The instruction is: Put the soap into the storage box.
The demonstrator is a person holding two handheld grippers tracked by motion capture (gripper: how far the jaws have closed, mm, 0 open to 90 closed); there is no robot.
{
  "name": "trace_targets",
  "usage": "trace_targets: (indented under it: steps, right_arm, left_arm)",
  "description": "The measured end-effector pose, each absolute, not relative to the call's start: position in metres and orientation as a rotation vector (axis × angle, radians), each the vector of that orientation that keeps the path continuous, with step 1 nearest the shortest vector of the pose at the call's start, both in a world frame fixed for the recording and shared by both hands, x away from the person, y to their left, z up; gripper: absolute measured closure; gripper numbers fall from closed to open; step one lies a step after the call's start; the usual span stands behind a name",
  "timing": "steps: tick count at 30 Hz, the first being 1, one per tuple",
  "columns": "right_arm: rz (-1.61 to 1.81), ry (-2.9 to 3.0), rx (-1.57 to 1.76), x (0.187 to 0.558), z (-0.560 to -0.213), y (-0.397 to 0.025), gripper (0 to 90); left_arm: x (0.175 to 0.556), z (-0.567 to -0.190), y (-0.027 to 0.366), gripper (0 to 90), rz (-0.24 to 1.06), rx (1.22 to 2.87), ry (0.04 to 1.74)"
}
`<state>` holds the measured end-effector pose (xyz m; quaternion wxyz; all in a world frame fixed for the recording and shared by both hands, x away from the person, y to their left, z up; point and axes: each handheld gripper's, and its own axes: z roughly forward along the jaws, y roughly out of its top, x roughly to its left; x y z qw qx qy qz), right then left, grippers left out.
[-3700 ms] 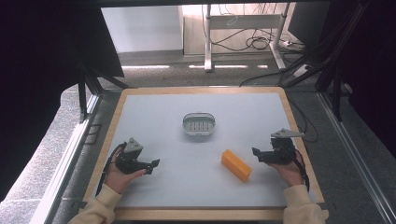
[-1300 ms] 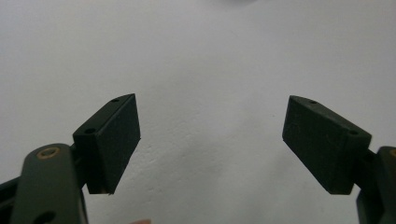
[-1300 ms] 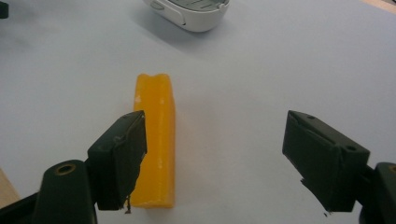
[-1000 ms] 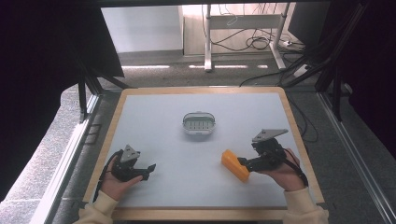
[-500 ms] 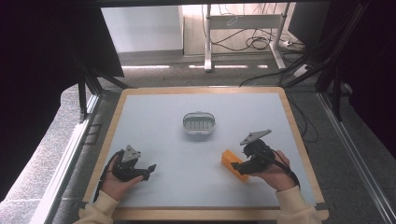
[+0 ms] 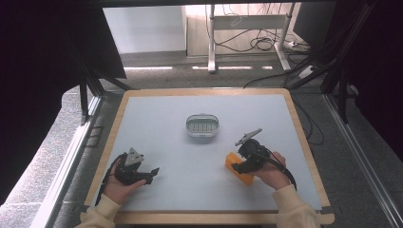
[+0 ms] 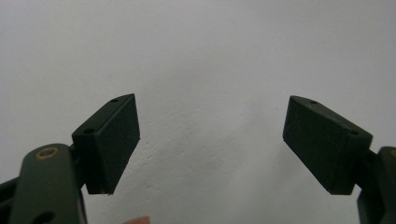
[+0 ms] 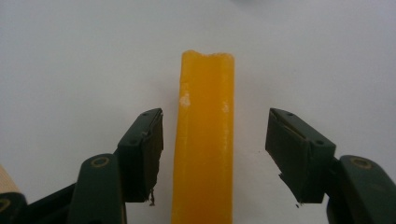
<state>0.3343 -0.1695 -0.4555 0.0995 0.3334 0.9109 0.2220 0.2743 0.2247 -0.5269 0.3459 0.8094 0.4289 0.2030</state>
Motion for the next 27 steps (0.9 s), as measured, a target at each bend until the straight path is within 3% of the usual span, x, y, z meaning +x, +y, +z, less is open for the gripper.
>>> trace_targets:
  steps: [10,18,27]
  right_arm:
    - [0.570,2.740,1.017,0.338,-0.470,-0.166,43.6]
    - [0.529,2.775,1.029,0.340,-0.479,-0.163,58.9]
    - [0.502,2.761,1.029,0.339,-0.478,-0.161,61.3]
  left_arm:
    - [0.274,-0.527,0.224,18.0,0.521,2.108,1.101]
    - [0.274,-0.528,0.224,18.0,0.520,2.113,1.106]
    - [0.274,-0.527,0.226,18.0,0.524,2.108,1.106]
